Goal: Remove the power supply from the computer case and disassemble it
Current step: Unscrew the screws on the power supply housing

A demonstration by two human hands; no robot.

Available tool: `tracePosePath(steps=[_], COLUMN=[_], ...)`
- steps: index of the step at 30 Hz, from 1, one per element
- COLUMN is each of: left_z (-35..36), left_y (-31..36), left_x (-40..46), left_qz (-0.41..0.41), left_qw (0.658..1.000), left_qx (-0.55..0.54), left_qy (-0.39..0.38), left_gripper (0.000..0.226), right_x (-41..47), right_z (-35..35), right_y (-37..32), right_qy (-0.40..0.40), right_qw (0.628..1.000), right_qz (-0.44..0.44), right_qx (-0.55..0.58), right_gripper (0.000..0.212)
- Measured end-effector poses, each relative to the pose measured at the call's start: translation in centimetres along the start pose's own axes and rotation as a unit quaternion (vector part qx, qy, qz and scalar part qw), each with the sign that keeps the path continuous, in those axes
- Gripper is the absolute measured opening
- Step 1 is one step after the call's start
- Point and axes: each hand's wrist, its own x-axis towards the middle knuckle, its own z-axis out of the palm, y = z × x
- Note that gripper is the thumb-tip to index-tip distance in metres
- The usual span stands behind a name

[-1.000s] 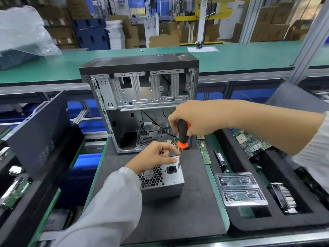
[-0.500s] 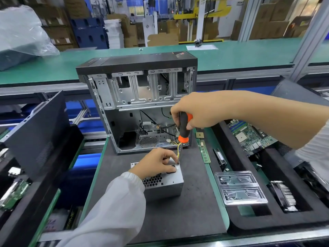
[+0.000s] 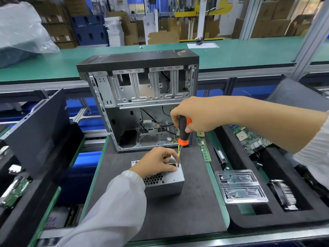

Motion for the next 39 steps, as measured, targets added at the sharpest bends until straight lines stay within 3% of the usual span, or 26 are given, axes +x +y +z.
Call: tracePosePath(steps=[17, 39], left_z=[0.09, 0.75], left_y=[-0.11, -0.72], left_x=[-0.14, -0.18], left_qz=[-0.012, -0.027], left_qw=[1.0, 0.998], left_qx=[0.005, -0.047], left_qy=[-0.003, 0.038], left_gripper=[0.002, 0.007], right_x=[0.12, -0.24], right_z=[0.43, 0.4], right_y=[-0.3, -0.17], right_qy=[0.029, 0.04], right_qw=[0.999, 0.999], right_qz=[0.017, 0.022], right_qx=[-0.028, -0.021], right_gripper=[0.015, 0.015])
